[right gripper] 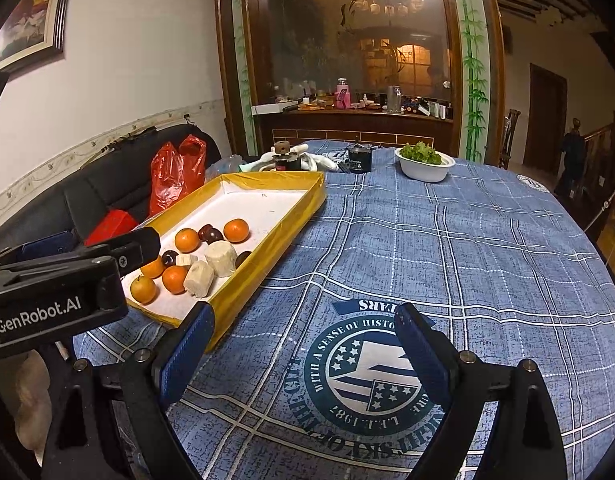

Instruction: Organize fruits

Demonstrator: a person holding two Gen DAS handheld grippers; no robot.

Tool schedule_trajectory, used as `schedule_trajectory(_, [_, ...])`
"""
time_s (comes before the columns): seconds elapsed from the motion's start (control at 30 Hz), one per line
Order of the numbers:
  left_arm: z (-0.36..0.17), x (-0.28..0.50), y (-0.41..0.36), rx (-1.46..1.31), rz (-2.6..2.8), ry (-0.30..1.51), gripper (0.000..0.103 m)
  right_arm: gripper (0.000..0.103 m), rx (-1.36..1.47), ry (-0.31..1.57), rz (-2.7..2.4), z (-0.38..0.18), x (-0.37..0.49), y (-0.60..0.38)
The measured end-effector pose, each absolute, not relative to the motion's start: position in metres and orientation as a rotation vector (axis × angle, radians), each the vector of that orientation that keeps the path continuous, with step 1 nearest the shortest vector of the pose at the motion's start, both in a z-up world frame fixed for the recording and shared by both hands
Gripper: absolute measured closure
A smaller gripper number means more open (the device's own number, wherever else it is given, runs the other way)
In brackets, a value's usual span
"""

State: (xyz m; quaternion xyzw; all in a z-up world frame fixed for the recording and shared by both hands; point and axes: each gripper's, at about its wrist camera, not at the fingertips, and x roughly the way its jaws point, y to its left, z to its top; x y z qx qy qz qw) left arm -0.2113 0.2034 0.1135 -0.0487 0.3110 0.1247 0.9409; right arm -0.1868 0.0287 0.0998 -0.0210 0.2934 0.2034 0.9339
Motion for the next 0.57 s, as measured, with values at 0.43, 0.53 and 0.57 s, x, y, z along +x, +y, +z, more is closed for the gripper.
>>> schedule_trajectory(0.43, [0.119,-0.205,0.196,-0.069,0.245,0.605,0.000,0.008,-0.041,0.605,0.418,0.099,-0.186,0.026])
schedule_trajectory(0.53, [0.126,-0.197,0.189,-0.058,0.221,0.605,0.000,0.008,-0.025,0.594,0.404,0.104,-0.183,0.018])
schedule_trajectory(0.57, [0.128,-0.194,0.186,-0.059,0.210,0.606,0.000,0.008,-0.017,0.592,0.396,0.106,-0.181,0.014])
